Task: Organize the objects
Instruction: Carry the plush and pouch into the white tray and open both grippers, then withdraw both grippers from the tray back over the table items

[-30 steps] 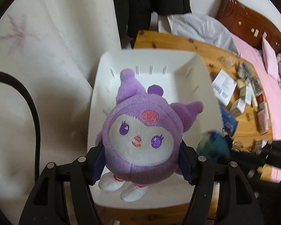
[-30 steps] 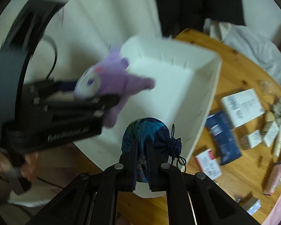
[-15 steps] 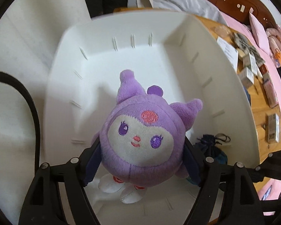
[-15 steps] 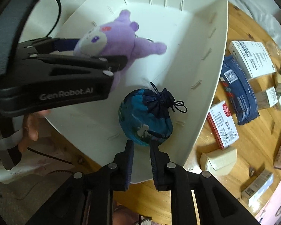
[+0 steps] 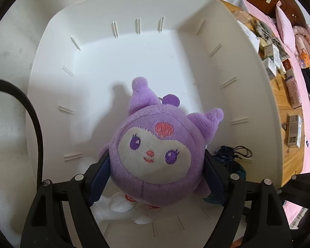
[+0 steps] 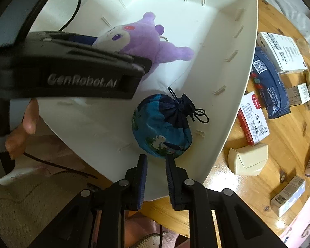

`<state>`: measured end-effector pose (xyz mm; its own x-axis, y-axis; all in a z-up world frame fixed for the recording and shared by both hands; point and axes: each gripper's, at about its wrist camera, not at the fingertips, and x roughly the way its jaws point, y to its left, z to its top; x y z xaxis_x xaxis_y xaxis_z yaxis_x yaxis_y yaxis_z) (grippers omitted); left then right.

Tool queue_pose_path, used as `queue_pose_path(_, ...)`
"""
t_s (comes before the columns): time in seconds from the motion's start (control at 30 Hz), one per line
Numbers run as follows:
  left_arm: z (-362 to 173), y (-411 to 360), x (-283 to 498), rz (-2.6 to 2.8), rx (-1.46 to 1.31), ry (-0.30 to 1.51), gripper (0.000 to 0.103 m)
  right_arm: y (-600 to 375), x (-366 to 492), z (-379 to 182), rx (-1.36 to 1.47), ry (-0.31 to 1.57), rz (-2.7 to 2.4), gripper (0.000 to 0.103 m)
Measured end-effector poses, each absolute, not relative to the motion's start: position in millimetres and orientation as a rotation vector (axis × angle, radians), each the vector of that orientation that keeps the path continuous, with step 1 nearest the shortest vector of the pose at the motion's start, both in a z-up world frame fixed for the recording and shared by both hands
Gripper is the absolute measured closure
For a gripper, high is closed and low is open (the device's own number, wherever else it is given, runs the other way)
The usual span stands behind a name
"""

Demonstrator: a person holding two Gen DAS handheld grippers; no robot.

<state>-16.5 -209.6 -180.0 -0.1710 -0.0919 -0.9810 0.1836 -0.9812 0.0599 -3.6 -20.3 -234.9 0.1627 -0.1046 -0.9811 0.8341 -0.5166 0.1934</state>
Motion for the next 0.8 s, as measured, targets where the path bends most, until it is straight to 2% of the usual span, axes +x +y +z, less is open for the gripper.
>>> queue_pose_path(0.07,-174,-204,-15,-2.285,1.879,0.072,0.017,-13,-6,-228,1.621,0.642,-1.473,0.060)
queue_pose_path(0.1,-170,-201,-15,-2.294,1.866,0.049,0.016,-10,-6,-222,1.596,0.612,-1.484,0.056)
queue_pose_path(0.17,-159,-196,-14,-2.321,1.828,-0.001,0.013,-6,-4,-210,1.532,0.610,-1.521,0.042)
queue_pose_path(0.23,-146,-190,-13,-2.355,1.788,-0.043,0.009,-1,-1,-196,1.460,0.617,-1.568,0.035)
queue_pose_path(0.33,-129,-188,-13,-2.400,1.735,-0.088,0.009,8,0,-180,1.397,0.591,-1.600,0.035)
queue_pose_path(0.53,-97,-193,-17,-2.462,1.631,-0.048,0.001,12,-10,-155,1.325,0.575,-1.682,0.035)
queue_pose_path(0.63,-80,-189,-18,-2.521,1.554,-0.060,0.001,-24,-16,-129,1.283,0.587,-1.755,0.035)
queue_pose_path(0.8,-50,-170,-18,-2.642,1.419,-0.079,0.001,-22,-19,-97,1.216,0.570,-1.828,0.035)
